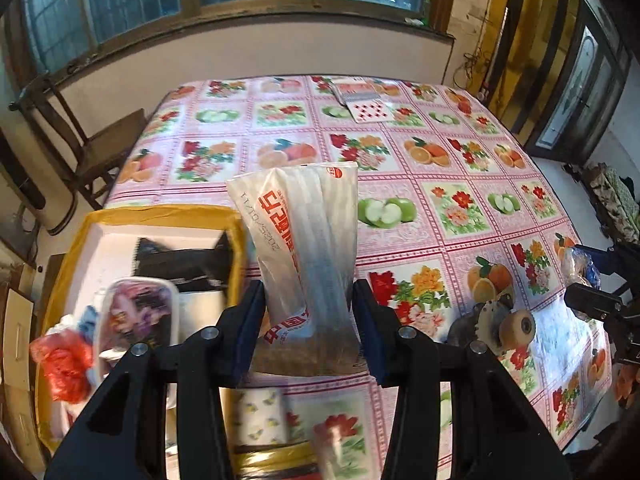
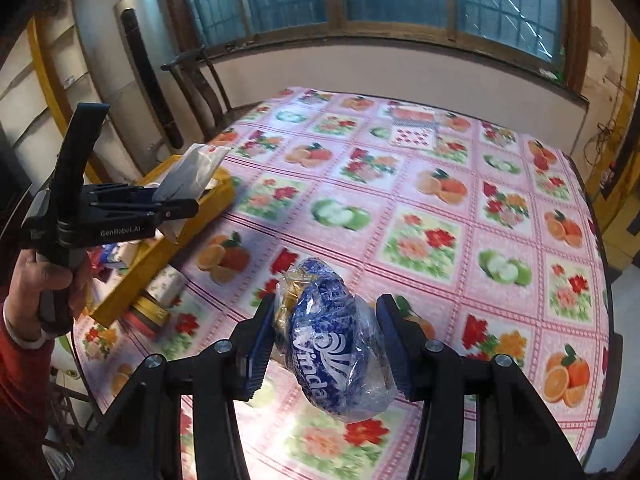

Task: Organize soft objects
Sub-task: 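Carry the paper bag and Vinda pack over the yellow box and open both grippers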

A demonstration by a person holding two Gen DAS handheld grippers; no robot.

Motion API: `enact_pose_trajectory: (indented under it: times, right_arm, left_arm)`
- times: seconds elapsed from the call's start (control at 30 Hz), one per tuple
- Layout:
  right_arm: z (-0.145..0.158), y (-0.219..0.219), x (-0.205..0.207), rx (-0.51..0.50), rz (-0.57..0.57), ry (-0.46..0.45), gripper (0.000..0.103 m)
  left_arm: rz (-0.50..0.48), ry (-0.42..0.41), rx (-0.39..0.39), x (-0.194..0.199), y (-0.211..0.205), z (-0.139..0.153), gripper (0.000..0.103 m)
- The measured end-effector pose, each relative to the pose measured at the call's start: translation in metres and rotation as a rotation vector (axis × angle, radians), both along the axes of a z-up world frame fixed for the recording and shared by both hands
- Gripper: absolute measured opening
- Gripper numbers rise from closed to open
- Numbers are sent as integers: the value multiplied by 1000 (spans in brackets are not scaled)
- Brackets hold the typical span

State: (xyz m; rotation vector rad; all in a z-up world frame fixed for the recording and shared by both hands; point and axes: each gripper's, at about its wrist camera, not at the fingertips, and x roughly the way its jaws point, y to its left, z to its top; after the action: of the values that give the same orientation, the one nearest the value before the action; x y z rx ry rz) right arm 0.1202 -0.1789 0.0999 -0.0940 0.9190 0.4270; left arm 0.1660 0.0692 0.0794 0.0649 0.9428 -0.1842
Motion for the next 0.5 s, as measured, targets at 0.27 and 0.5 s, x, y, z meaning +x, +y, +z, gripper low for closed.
enact_pose_trajectory:
  times: [0.27,0.5]
  right_arm:
    - [9,137,0,66,188,-37,51]
    - [-9,230,-1,103,270,-10,51]
  left_arm:
    - [194,-170,95,-55,88,15,43]
    - [321,-234,130,-80,135,-6,43]
